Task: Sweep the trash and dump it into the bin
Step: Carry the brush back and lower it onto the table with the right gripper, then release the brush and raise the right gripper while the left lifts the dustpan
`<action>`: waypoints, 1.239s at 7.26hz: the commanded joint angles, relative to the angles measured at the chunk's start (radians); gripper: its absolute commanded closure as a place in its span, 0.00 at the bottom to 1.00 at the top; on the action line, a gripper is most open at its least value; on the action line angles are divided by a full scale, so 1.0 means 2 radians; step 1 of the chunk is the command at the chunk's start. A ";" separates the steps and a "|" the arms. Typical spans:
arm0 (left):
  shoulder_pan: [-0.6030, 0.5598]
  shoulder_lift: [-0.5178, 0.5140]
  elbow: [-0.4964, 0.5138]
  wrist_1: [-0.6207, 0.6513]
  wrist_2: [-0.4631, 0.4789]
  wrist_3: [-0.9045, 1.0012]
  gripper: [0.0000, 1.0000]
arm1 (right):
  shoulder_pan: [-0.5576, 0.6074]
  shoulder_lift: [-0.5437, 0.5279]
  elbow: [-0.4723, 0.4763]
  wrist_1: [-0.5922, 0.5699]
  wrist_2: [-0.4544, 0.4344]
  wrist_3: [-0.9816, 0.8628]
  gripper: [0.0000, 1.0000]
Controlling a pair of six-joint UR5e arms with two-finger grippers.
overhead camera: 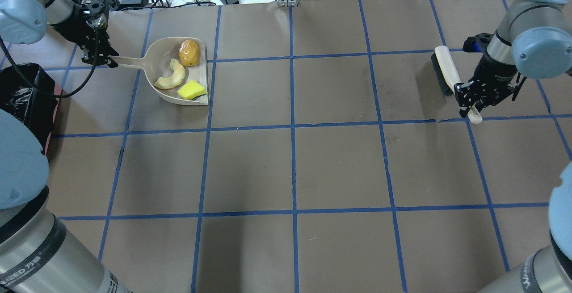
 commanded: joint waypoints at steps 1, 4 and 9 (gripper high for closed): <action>0.006 0.003 0.001 -0.003 -0.001 0.003 1.00 | -0.001 0.000 0.000 -0.007 -0.001 -0.001 0.30; 0.022 0.003 -0.002 -0.006 -0.001 0.023 1.00 | -0.001 0.001 0.000 -0.007 0.000 0.007 0.17; 0.022 -0.018 -0.001 0.003 0.005 0.022 1.00 | 0.000 -0.091 -0.033 -0.001 0.007 0.023 0.00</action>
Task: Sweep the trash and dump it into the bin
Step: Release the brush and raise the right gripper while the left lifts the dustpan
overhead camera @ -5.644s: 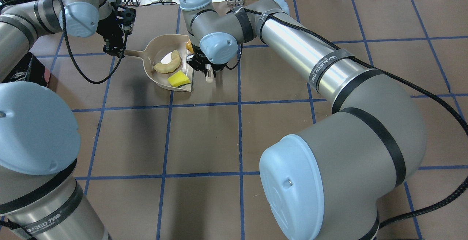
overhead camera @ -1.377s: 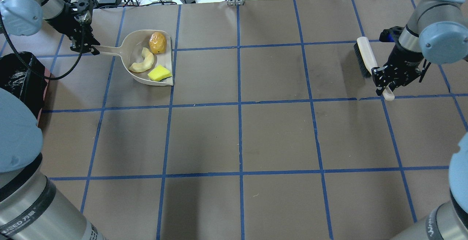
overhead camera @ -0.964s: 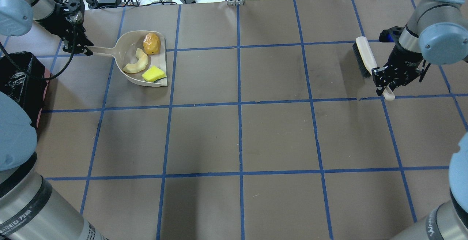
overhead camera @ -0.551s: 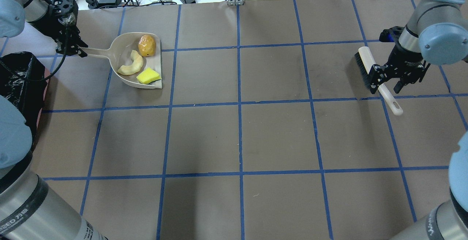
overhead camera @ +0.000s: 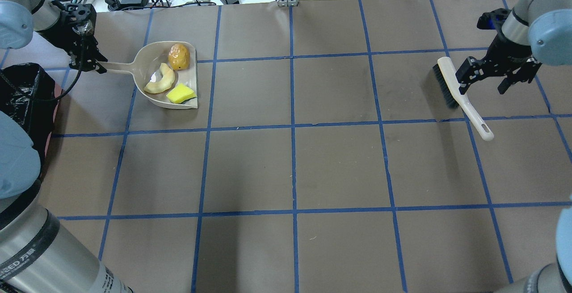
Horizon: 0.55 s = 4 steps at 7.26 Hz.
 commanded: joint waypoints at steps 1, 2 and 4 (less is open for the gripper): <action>0.000 -0.009 0.002 0.001 0.000 0.000 1.00 | 0.004 -0.053 -0.003 -0.002 0.005 0.002 0.00; -0.001 -0.011 0.001 0.002 -0.003 -0.008 0.97 | 0.003 -0.085 0.000 0.013 0.001 0.004 0.00; -0.005 -0.016 0.000 0.014 -0.001 -0.010 0.61 | 0.005 -0.100 0.000 0.028 -0.002 0.025 0.00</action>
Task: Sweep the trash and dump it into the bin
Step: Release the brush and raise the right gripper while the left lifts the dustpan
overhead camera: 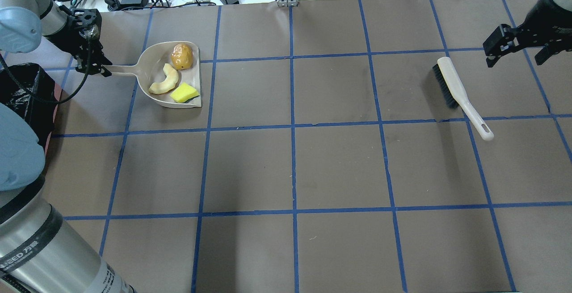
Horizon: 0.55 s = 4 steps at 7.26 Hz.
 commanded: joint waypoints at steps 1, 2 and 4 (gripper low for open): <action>-0.003 -0.006 0.000 0.005 0.002 -0.002 0.48 | 0.005 -0.014 -0.003 0.004 0.005 0.046 0.00; -0.003 -0.008 0.000 0.005 0.002 -0.002 0.35 | 0.022 -0.006 -0.003 0.002 0.005 0.050 0.00; -0.002 -0.011 0.002 0.005 0.003 -0.003 0.28 | 0.032 -0.007 -0.003 0.000 0.006 0.058 0.00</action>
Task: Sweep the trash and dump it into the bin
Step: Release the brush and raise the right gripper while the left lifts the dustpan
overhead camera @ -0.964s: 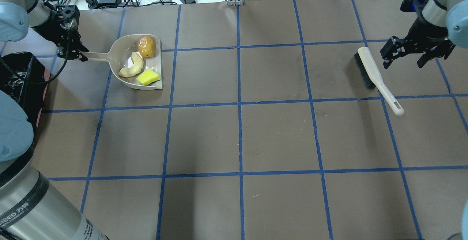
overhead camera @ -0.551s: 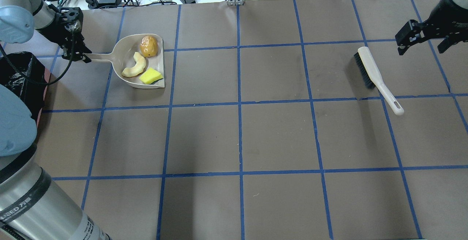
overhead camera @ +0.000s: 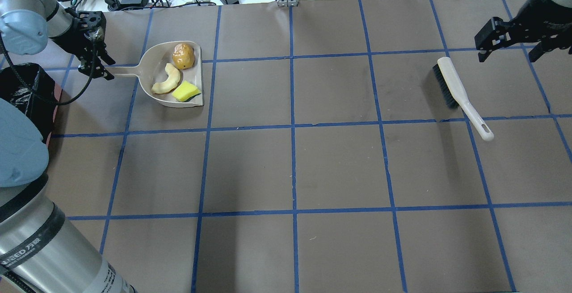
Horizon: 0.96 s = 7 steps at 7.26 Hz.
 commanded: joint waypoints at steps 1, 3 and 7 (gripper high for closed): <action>0.000 -0.003 0.001 0.000 0.001 0.000 0.23 | 0.019 -0.001 -0.002 -0.016 0.000 0.037 0.00; 0.000 -0.009 0.001 0.001 0.000 0.000 0.15 | 0.037 -0.001 -0.003 -0.023 -0.010 0.039 0.00; -0.001 -0.013 0.001 0.001 -0.002 0.000 0.37 | 0.047 0.003 0.000 -0.014 -0.021 0.036 0.00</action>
